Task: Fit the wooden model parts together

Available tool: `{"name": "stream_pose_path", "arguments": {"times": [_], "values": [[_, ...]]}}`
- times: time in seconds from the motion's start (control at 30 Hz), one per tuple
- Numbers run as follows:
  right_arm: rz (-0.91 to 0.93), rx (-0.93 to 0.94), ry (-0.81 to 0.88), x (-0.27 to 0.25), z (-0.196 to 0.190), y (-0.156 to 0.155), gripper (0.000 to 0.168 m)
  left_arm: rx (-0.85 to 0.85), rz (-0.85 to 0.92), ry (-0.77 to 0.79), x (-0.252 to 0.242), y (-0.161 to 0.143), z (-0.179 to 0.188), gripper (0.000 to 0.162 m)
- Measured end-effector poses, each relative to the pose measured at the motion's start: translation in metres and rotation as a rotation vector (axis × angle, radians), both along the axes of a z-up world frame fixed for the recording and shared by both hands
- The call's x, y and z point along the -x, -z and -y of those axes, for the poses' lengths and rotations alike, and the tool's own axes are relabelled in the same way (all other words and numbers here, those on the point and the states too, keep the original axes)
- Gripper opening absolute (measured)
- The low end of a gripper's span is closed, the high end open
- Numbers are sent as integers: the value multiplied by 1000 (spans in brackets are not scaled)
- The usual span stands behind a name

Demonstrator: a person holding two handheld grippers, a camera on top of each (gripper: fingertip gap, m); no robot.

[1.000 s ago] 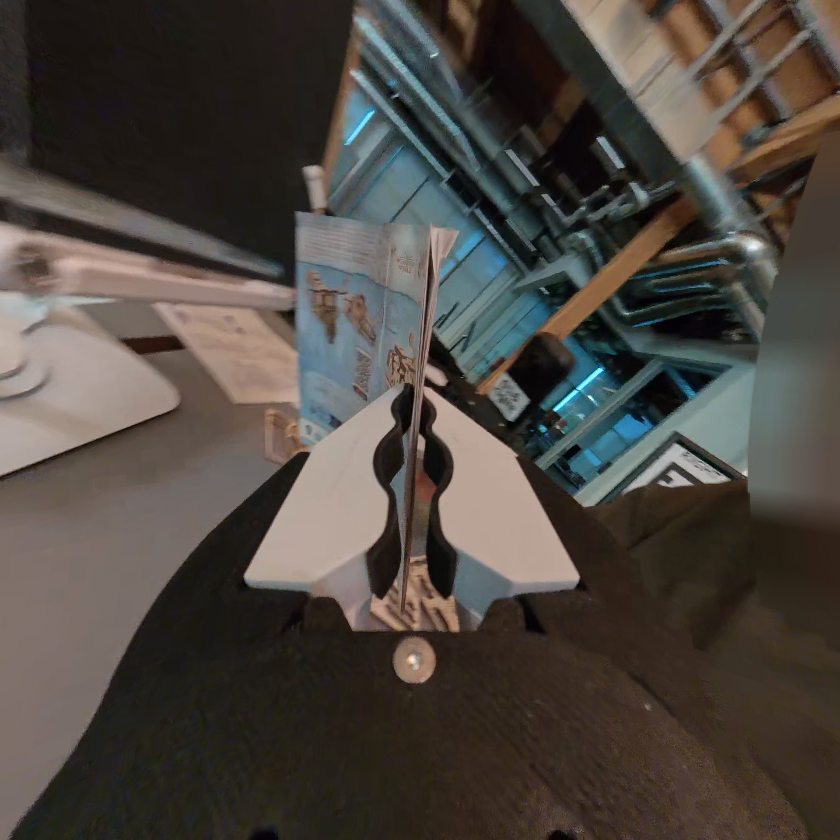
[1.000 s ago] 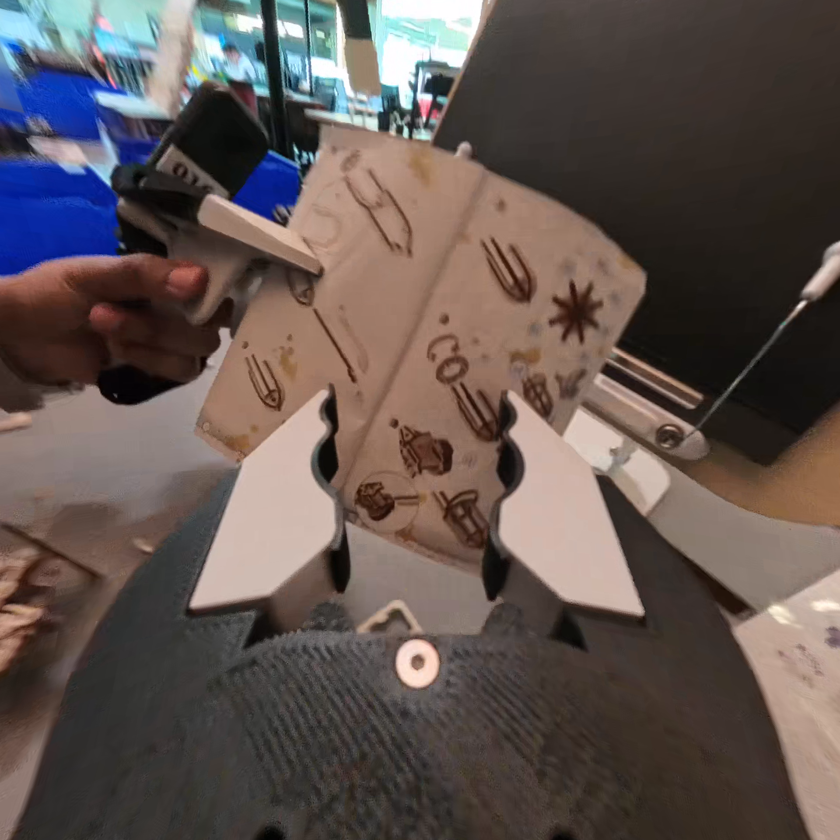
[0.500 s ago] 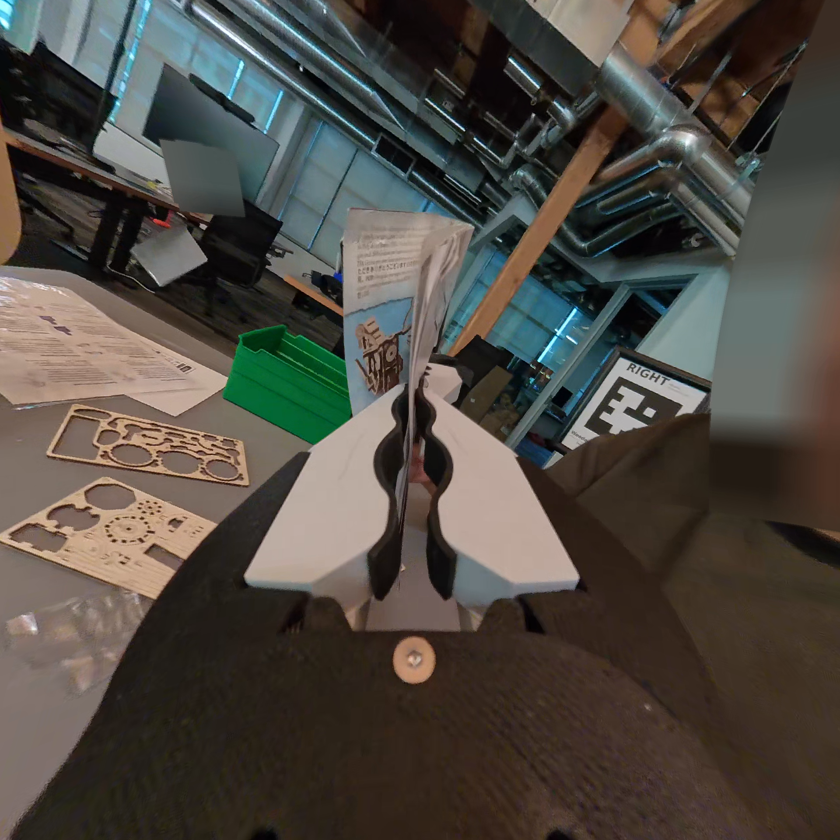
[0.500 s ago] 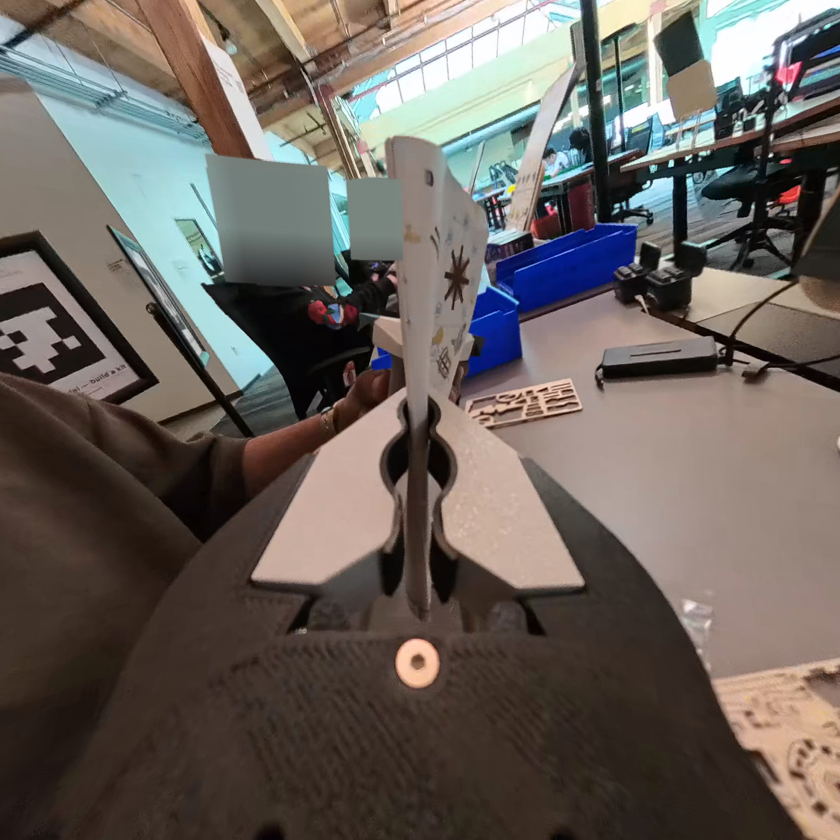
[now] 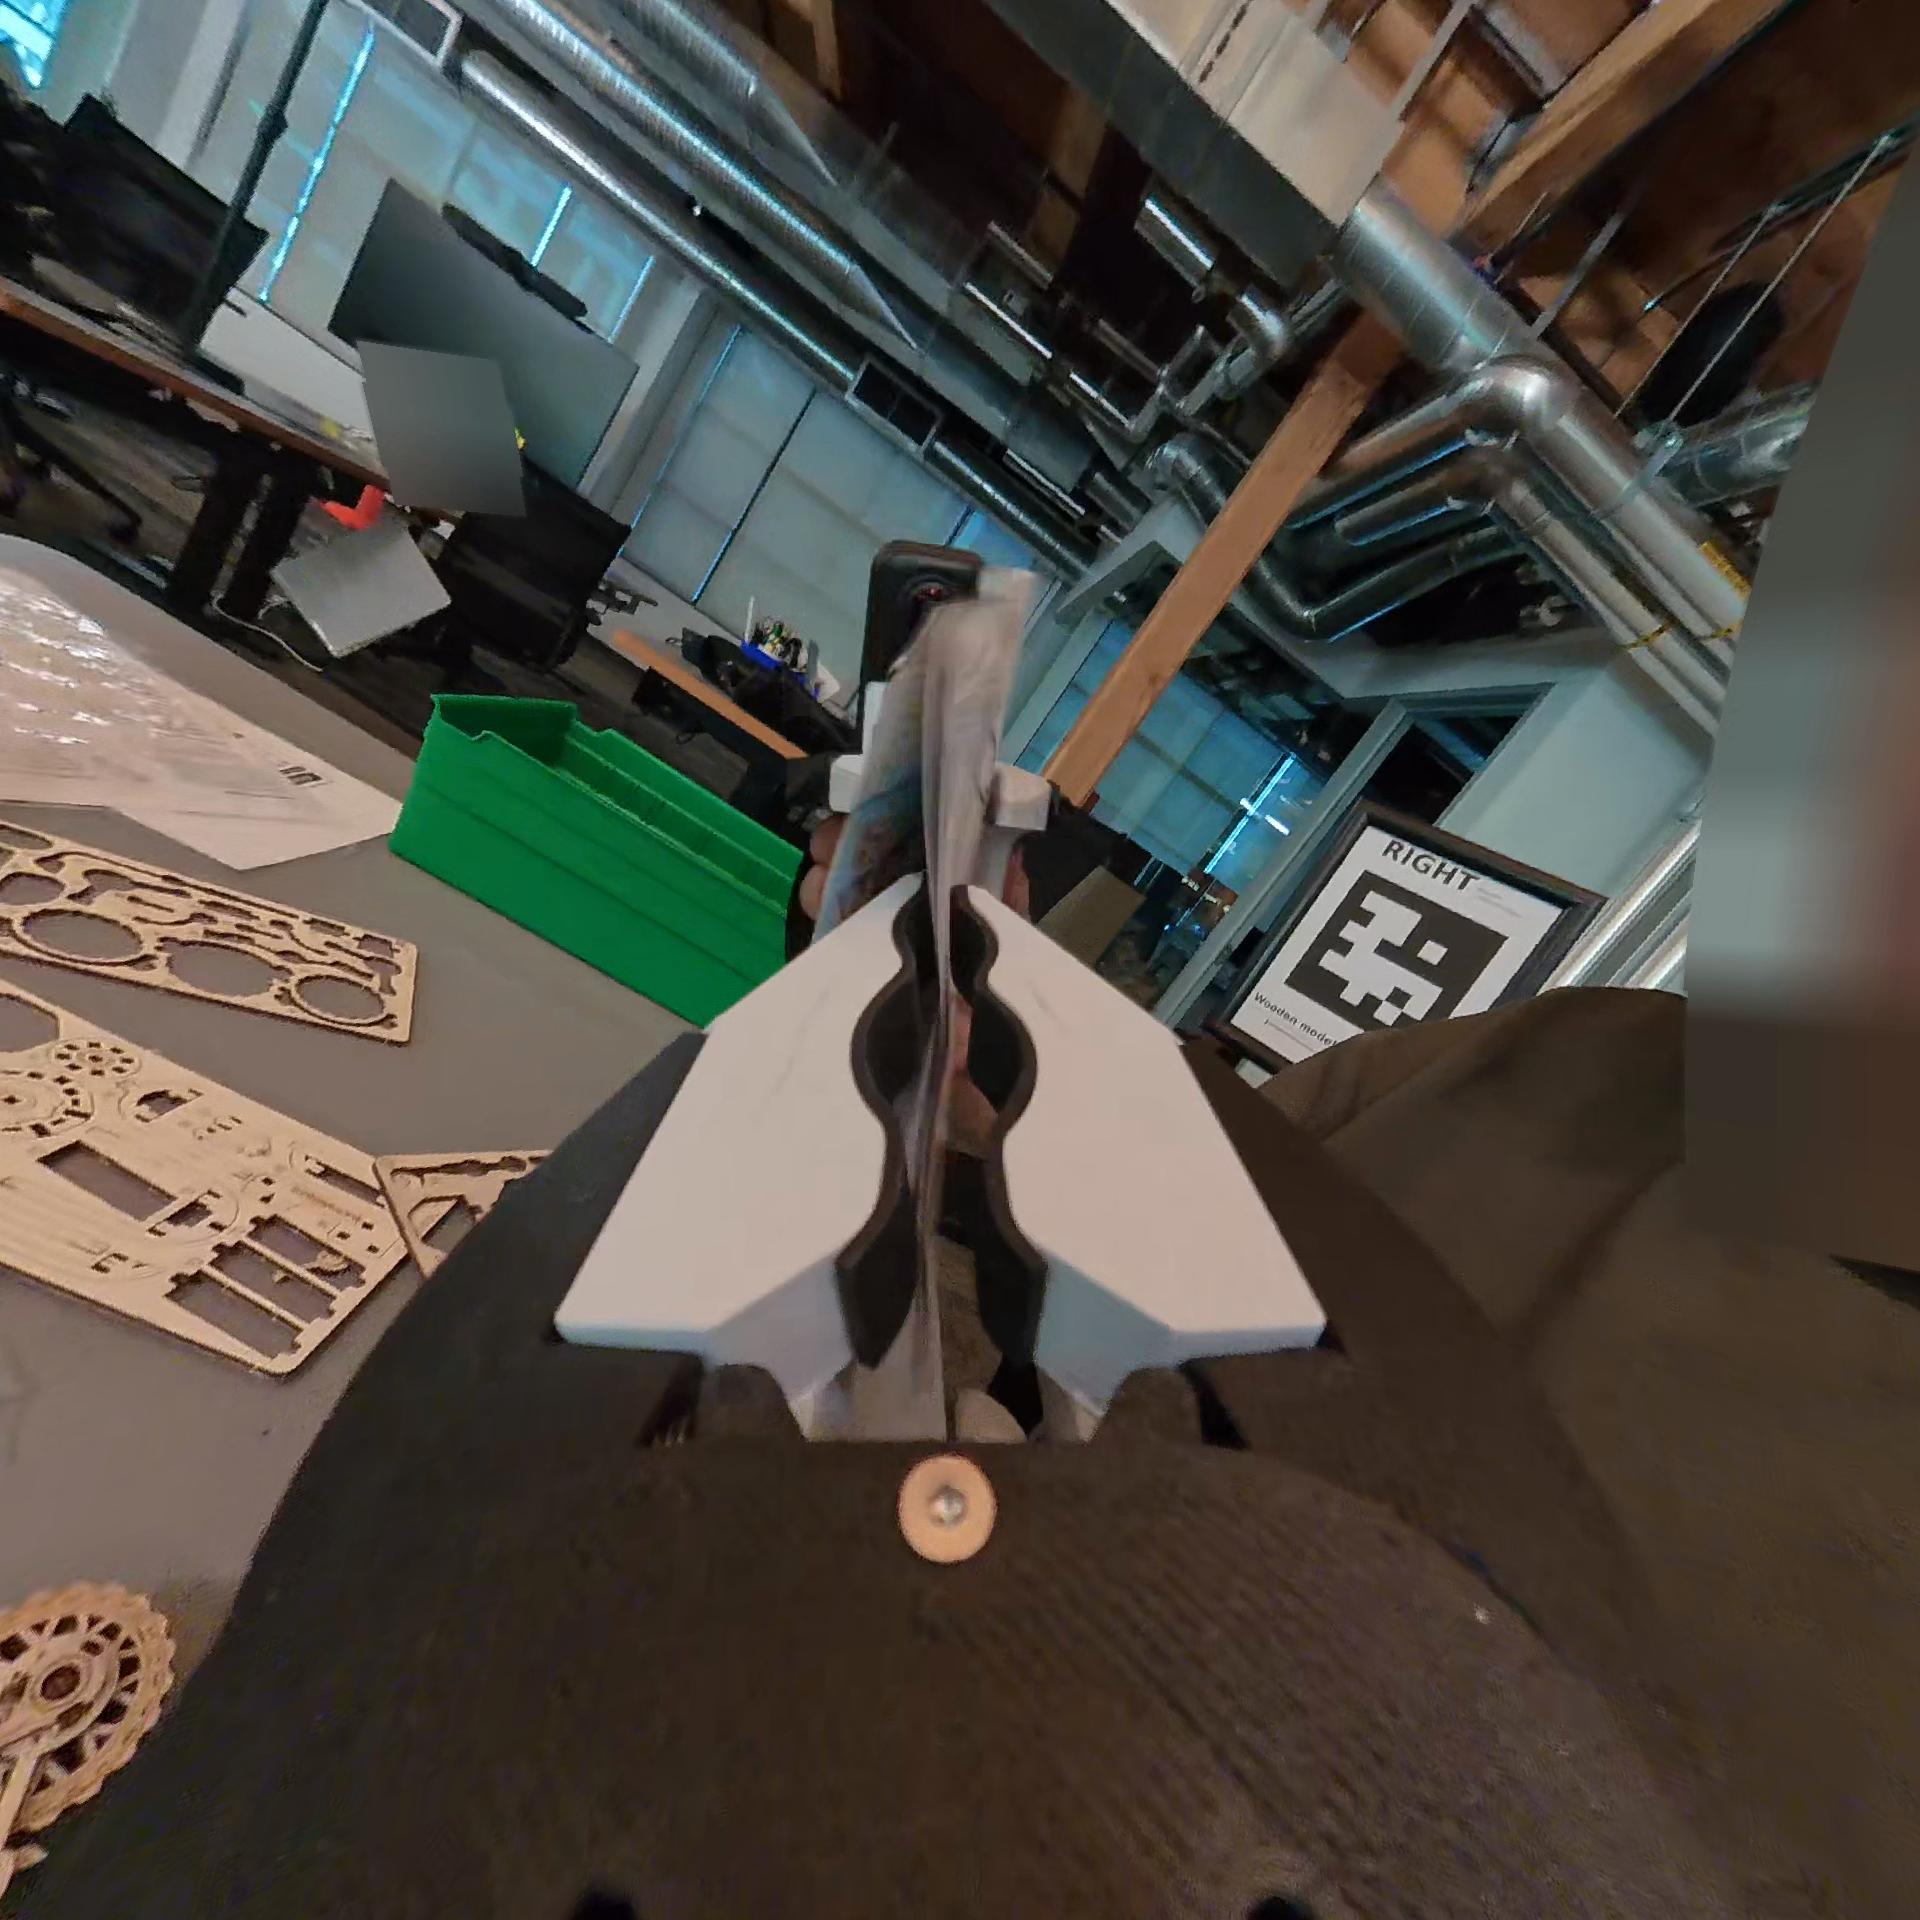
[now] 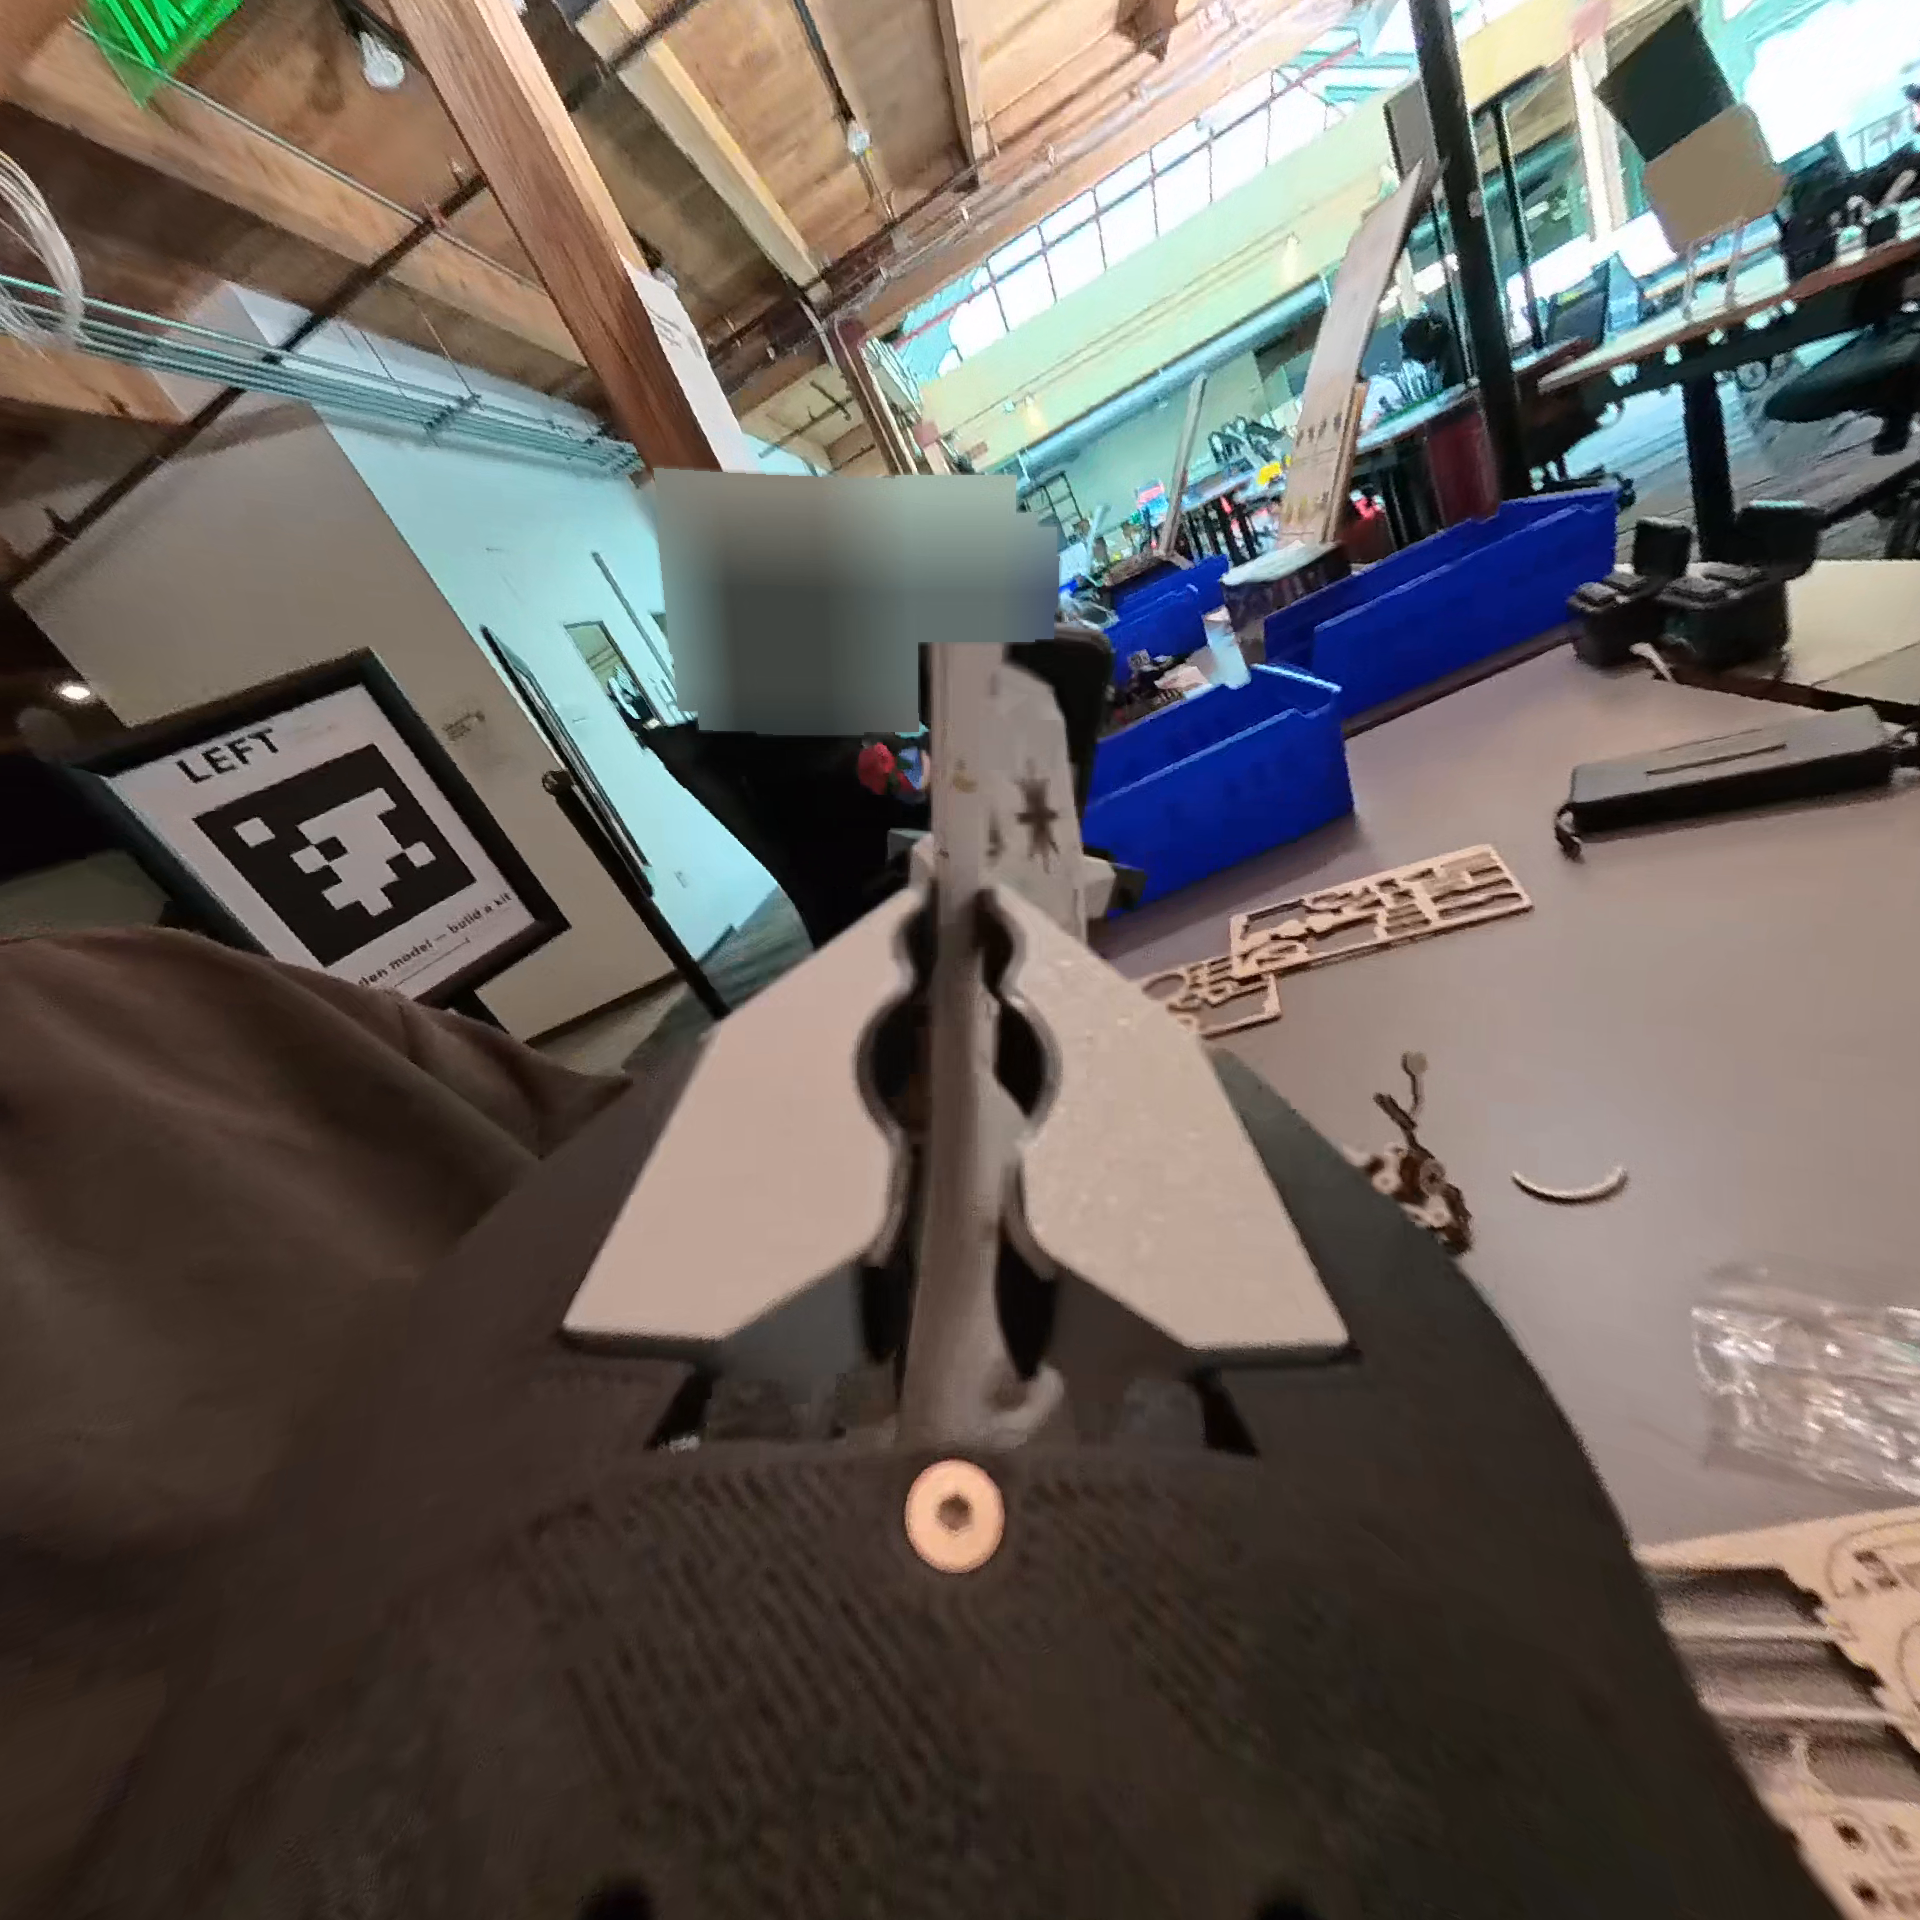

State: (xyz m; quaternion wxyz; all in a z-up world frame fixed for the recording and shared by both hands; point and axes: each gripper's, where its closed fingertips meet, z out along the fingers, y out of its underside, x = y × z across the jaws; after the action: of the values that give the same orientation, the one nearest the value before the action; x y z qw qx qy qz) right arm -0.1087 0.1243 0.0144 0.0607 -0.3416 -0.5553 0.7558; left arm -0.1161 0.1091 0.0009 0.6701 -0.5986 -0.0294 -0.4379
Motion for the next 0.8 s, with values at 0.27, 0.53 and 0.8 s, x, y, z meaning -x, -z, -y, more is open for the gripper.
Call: {"name": "stream_pose_path", "arguments": {"times": [0.27,0.53,0.8], "values": [[-34,-24,32,5,-8,-3,12,72,-83,-17,-2,9,-6,0],[-18,1,41,7,-20,-1,12,109,-76,23,-10,19,-13,0],[-25,-26,55,6,-24,-4,0,122,-93,40,-18,20,-16,0]]}}
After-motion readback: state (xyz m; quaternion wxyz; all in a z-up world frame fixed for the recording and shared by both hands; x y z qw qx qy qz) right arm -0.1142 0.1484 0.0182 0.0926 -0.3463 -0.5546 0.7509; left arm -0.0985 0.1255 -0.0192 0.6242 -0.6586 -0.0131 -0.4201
